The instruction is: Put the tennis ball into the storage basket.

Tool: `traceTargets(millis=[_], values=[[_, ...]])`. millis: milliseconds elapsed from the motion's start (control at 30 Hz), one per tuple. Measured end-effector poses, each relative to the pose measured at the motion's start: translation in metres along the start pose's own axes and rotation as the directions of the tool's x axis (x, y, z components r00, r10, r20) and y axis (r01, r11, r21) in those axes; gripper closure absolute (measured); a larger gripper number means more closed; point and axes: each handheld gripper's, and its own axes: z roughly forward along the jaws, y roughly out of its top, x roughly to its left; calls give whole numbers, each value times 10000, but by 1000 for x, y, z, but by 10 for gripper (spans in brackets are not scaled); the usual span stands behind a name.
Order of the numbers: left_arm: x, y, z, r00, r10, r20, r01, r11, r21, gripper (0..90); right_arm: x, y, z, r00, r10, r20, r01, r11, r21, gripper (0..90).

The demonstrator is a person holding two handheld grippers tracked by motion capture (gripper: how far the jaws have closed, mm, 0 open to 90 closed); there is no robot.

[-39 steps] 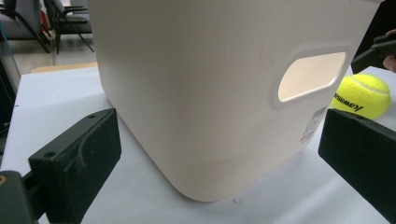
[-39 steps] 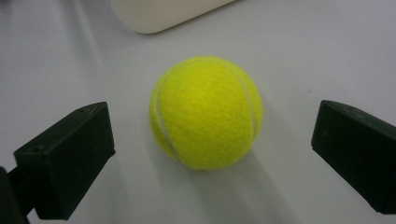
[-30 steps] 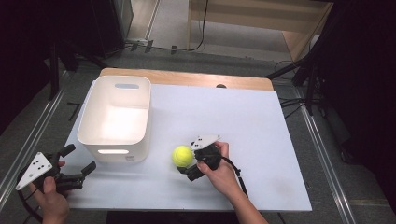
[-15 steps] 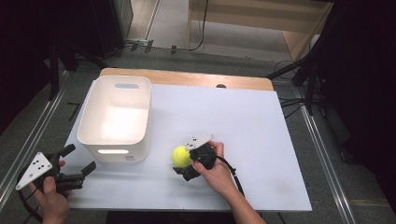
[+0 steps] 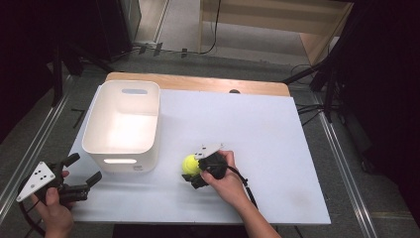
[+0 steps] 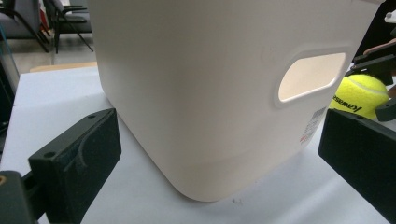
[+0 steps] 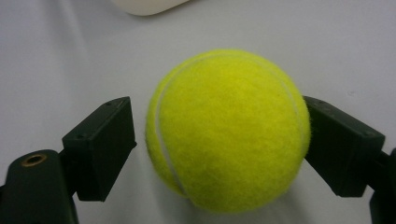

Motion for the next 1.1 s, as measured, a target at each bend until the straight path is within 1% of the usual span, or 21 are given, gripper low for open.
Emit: traceTargets(millis=[33,67,167,267,467,633,700,833,933,1100], values=[[0,0,0,10000,-2,-7,2,10000,11,0,0,0,0,10000,0,0,0,10000,0,158],[0,0,0,10000,-1,-11,1,10000,17,0,0,0,0,9997,55,244,-55,10000,4,226],[0,0,0,10000,-7,0,7,10000,9,0,-1,0,-1,9996,119,245,-119,9999,-15,228],[0,0,0,10000,-21,0,21,10000,8,0,0,1,-2,9996,23,277,-24,10000,20,231],[0,0,0,10000,-10,21,10,10000,6,0,-2,2,-6,10000,93,12,-93,9998,-164,232],[0,0,0,10000,-7,36,7,10000,12,0,-4,5,-10,9998,98,-180,-102,9998,-198,233],[0,0,0,10000,-24,24,24,10000,11,0,-5,8,-13,9993,141,-332,-151,9994,-296,233],[0,0,0,10000,-22,25,22,10000,10,0,-7,12,-16,9992,86,-388,-100,9993,-370,233],[0,0,0,10000,3,8,-3,10000,16,0,-7,17,-19,9991,130,-415,-149,9988,-458,233],[0,0,0,10000,3,23,-3,10000,15,0,-8,24,-22,9985,16,-545,-43,9988,-495,233]])
